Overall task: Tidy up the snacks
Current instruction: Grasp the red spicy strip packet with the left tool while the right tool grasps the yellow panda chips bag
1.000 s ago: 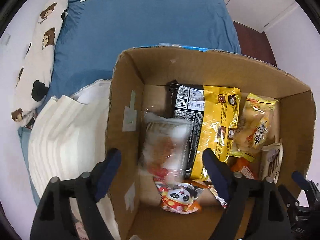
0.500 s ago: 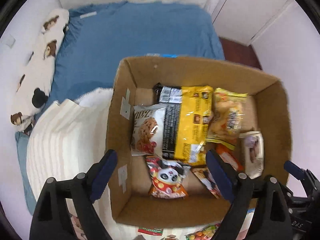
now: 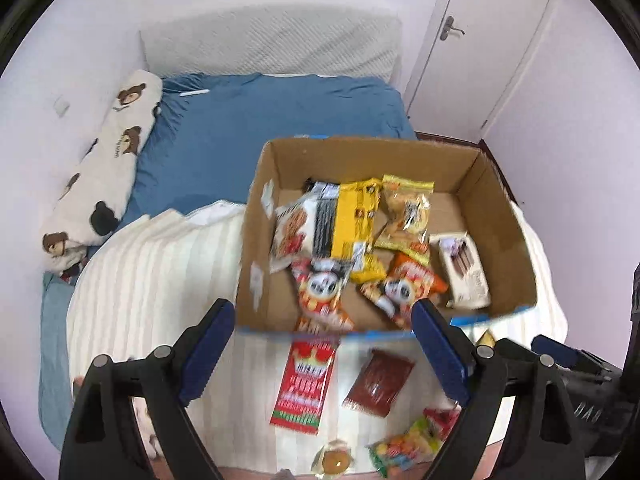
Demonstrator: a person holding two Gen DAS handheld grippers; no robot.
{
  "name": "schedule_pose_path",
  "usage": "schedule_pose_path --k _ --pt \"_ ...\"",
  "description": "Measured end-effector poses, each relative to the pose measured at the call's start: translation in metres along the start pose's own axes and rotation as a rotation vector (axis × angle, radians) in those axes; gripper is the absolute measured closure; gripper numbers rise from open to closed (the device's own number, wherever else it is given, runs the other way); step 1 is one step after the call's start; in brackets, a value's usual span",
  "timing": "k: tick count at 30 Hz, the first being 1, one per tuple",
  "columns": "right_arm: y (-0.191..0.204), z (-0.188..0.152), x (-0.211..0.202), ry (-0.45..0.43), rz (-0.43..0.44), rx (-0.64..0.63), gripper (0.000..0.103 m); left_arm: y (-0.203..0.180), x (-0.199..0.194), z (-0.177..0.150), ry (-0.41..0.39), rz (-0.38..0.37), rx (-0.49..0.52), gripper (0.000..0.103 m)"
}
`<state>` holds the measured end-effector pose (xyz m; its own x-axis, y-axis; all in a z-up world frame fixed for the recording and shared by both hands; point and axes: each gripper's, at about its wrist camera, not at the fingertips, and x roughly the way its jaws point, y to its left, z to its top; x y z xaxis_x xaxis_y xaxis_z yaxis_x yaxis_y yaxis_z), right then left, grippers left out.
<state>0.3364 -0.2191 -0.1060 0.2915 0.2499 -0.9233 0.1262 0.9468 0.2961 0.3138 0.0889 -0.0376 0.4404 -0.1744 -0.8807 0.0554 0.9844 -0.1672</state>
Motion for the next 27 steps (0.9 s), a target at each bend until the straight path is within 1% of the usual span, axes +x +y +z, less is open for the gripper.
schedule_pose_path --k 2,3,5,7,10,12,14,17,20,23,24,26,27 --pt "-0.019 -0.017 0.002 0.004 0.029 0.076 0.007 0.001 0.001 -0.020 -0.001 0.030 0.000 0.013" --pt "-0.027 -0.022 0.005 0.008 0.036 0.105 0.007 0.002 0.005 -0.031 0.010 0.039 -0.003 0.013" --pt "-0.050 -0.036 0.012 0.011 0.041 0.189 0.007 0.005 0.019 -0.048 0.054 0.048 -0.015 0.013" --pt "-0.076 -0.049 0.021 0.009 0.036 0.284 0.007 0.008 0.039 -0.065 0.115 0.056 -0.032 0.013" --pt "-0.102 -0.058 0.036 0.013 0.029 0.388 0.007 0.011 0.063 -0.083 0.171 0.077 -0.049 0.013" --pt "-0.114 -0.060 0.047 0.003 0.031 0.440 0.007 0.012 0.076 -0.091 0.195 0.079 -0.064 0.013" --pt "-0.120 -0.062 0.061 -0.012 0.043 0.464 0.007 0.015 0.087 -0.097 0.203 0.088 -0.086 0.013" --pt "-0.124 -0.063 0.083 -0.002 0.051 0.503 0.007 0.019 0.107 -0.107 0.236 0.098 -0.118 0.013" --pt "-0.119 -0.060 0.100 0.000 0.021 0.503 0.007 0.023 0.122 -0.112 0.261 0.116 -0.122 0.013" --pt "-0.108 -0.052 0.111 0.001 -0.037 0.445 0.009 0.023 0.136 -0.113 0.277 0.127 -0.115 0.013" --pt "-0.106 -0.050 0.113 0.007 -0.065 0.423 0.016 0.023 0.140 -0.114 0.284 0.130 -0.111 0.013" --pt "-0.102 -0.045 0.117 0.031 -0.121 0.358 0.034 0.021 0.152 -0.115 0.303 0.134 -0.099 0.013" --pt "-0.102 -0.044 0.118 0.042 -0.132 0.324 0.035 0.021 0.154 -0.114 0.310 0.130 -0.098 0.013"
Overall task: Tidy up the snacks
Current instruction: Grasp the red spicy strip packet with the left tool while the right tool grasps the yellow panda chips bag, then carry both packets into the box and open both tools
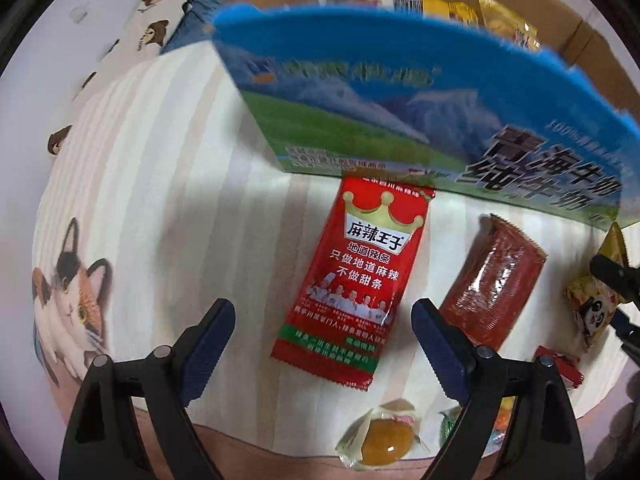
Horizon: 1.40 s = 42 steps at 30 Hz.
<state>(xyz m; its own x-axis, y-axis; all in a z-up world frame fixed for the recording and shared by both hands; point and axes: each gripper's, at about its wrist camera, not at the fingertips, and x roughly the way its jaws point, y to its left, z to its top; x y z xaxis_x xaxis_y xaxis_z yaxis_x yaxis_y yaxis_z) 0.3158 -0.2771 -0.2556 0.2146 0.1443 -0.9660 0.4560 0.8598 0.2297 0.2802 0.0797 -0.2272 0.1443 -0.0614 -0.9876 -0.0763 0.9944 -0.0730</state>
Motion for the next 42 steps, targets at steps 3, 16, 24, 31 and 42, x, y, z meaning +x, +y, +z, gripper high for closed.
schedule_pose_path --k 3,16,24,31,42 --pt "0.007 -0.004 -0.003 0.027 -0.031 -0.139 0.039 -0.003 0.012 0.004 0.033 -0.020 0.018 0.013" --pt "0.028 -0.040 -0.002 0.107 -0.080 -0.339 0.017 -0.012 0.022 0.014 -0.009 -0.035 0.082 0.050" --pt "0.002 -0.051 -0.005 0.072 -0.085 -0.249 0.020 0.007 0.016 -0.033 0.044 -0.016 0.007 0.050" --pt "0.011 -0.061 -0.007 0.071 -0.155 -0.406 0.041 0.014 0.028 -0.054 0.137 -0.119 -0.030 0.047" --pt "-0.017 -0.075 -0.011 0.144 -0.100 -0.375 0.027 0.021 0.055 -0.031 0.167 -0.115 0.009 0.044"
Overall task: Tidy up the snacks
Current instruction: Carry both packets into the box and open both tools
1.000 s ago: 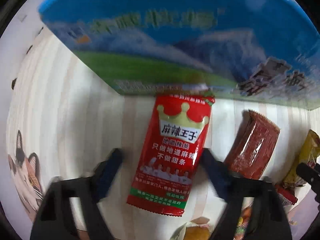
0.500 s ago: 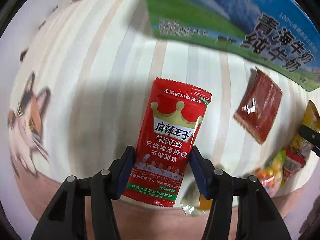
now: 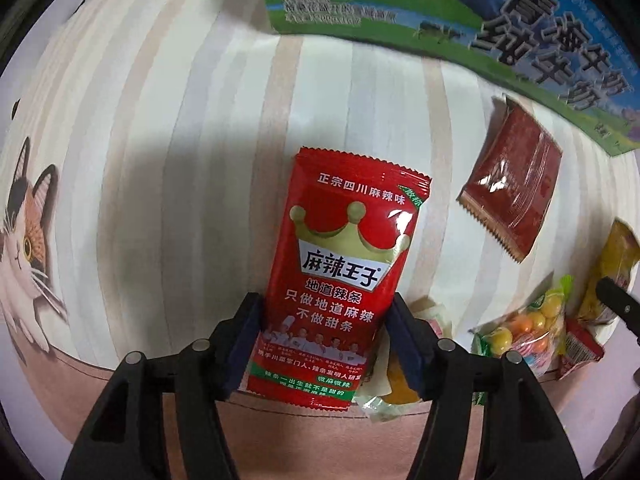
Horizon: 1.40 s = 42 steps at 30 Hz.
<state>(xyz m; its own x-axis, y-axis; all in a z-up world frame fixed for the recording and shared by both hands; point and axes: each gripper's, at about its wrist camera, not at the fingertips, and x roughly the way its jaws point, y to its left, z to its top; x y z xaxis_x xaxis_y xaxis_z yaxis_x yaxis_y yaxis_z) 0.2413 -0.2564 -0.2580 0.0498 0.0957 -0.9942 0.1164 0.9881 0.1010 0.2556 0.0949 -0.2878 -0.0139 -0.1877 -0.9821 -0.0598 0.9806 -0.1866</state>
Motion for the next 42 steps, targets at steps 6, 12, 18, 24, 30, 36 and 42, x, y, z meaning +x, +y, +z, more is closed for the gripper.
schedule_pose_path --k 6,12,18,24,30,36,42 --pt "-0.036 -0.007 -0.001 -0.039 0.110 0.180 0.027 0.013 -0.011 -0.011 -0.021 0.002 -0.049 0.050" --pt "-0.022 -0.012 -0.002 -0.112 -0.042 0.062 0.040 0.008 -0.022 -0.038 -0.021 0.014 -0.071 0.050" --pt "-0.022 -0.024 -0.025 -0.155 0.008 0.062 0.043 -0.003 -0.048 -0.061 -0.056 0.008 -0.031 0.051" --pt "-0.018 -0.027 -0.079 -0.202 0.163 0.040 0.043 -0.021 -0.113 -0.072 -0.141 -0.095 0.003 0.051" --pt "0.026 -0.005 -0.135 -0.260 0.280 -0.034 0.043 -0.048 -0.189 -0.045 -0.187 -0.240 0.042 0.051" --pt "0.055 0.047 -0.181 -0.330 0.256 -0.113 0.043 -0.053 -0.237 0.010 -0.255 -0.222 0.059 0.051" --pt "0.063 0.119 -0.197 -0.357 0.216 -0.118 0.043 -0.055 -0.245 0.076 -0.257 -0.178 0.052 0.051"
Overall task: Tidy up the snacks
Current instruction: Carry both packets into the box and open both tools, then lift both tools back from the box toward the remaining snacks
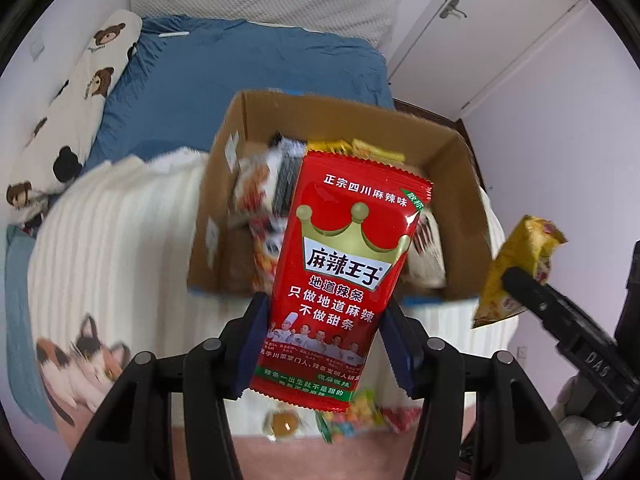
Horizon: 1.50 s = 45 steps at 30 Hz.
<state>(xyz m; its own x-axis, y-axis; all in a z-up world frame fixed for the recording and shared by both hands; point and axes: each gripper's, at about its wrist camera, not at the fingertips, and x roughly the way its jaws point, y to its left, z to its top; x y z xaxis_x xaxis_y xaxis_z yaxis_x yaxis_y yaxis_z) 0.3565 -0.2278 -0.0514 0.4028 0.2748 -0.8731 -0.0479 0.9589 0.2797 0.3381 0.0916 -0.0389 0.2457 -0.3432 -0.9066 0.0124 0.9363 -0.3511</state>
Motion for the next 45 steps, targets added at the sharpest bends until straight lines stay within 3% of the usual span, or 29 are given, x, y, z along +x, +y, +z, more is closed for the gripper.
schedule_pose_path --k 8,18,21,24,26,30,39,45 --pt "-0.013 0.076 0.064 0.036 -0.069 0.036 0.043 0.024 0.066 0.064 0.088 0.105 -0.037 0.051" --pt "-0.029 0.125 0.144 0.090 -0.151 0.054 0.043 0.052 0.126 0.078 0.203 0.174 -0.089 0.050" --pt "-0.034 0.129 0.164 0.103 -0.179 0.066 0.037 0.054 0.141 0.076 0.243 0.196 -0.073 0.050" --pt "-0.038 0.126 0.184 0.162 -0.207 0.082 0.003 0.061 0.149 0.074 0.247 0.182 -0.097 0.047" --pt "-0.037 0.125 0.191 0.181 -0.224 0.075 0.003 0.062 0.150 0.075 0.239 0.154 -0.107 0.031" --pt "-0.033 0.122 0.191 0.185 -0.228 0.055 0.003 0.051 0.145 0.079 0.207 0.152 -0.093 0.010" --pt "-0.031 0.102 0.160 0.163 -0.216 0.039 0.003 0.035 0.122 0.081 0.154 0.143 -0.072 0.010" --pt "-0.027 0.074 0.149 0.179 -0.202 0.022 0.003 0.022 0.098 0.065 0.077 0.170 -0.035 0.010"
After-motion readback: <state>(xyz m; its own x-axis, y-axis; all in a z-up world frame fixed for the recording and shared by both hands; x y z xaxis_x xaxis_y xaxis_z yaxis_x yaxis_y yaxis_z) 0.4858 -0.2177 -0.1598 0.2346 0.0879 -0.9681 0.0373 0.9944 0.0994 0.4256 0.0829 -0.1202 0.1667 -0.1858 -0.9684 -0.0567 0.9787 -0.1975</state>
